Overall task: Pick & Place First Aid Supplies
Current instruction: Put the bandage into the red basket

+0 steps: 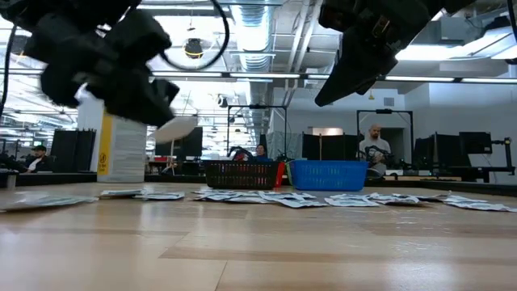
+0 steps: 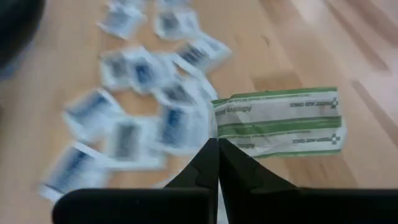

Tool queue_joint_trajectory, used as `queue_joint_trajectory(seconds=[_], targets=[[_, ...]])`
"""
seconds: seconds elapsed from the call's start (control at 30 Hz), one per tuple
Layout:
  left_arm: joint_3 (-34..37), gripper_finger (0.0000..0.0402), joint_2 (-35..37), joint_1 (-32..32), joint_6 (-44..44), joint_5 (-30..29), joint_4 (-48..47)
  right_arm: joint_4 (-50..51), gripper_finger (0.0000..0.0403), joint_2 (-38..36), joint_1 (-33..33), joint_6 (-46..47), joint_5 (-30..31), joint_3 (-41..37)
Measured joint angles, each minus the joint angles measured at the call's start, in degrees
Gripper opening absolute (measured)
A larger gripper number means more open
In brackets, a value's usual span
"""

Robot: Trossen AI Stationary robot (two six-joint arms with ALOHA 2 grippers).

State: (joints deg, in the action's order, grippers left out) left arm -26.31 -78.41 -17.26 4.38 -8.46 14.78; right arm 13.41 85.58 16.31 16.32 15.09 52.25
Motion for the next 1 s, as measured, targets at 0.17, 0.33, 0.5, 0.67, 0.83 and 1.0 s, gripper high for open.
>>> queue_joint_trajectory(seconds=[0.17, 0.33, 0.5, 0.67, 0.83, 1.0], targets=[[-0.08, 0.0007, 6.01, 3.71, 5.33, -6.23, 0.44, 0.83, 0.0001, 0.00, -0.94, -0.82, -0.02, 0.00], [-0.10, 0.0007, 11.03, 11.16, 5.90, -16.42, 4.88, 2.03, 0.0001, 0.00, -1.51, -0.84, -0.02, 0.00], [-0.96, 0.0007, 10.04, 24.58, 5.76, -14.75, 15.47, 2.08, 0.0001, 0.00, -1.70, 0.43, 0.00, 0.00], [-7.14, 0.0008, 3.93, 37.36, 5.64, -8.27, 15.74, 2.32, 0.0001, 0.00, -1.88, 3.14, 0.09, 0.00], [-15.65, 0.0008, -5.86, 45.36, 4.17, -1.22, 15.77, 2.32, 0.0001, 0.00, -1.83, 4.22, 0.07, 0.00], [-22.12, 0.0008, -14.85, 48.77, 4.13, -0.35, 15.74, 2.14, 0.0001, 0.00, -1.86, 5.28, 0.07, 0.00]])
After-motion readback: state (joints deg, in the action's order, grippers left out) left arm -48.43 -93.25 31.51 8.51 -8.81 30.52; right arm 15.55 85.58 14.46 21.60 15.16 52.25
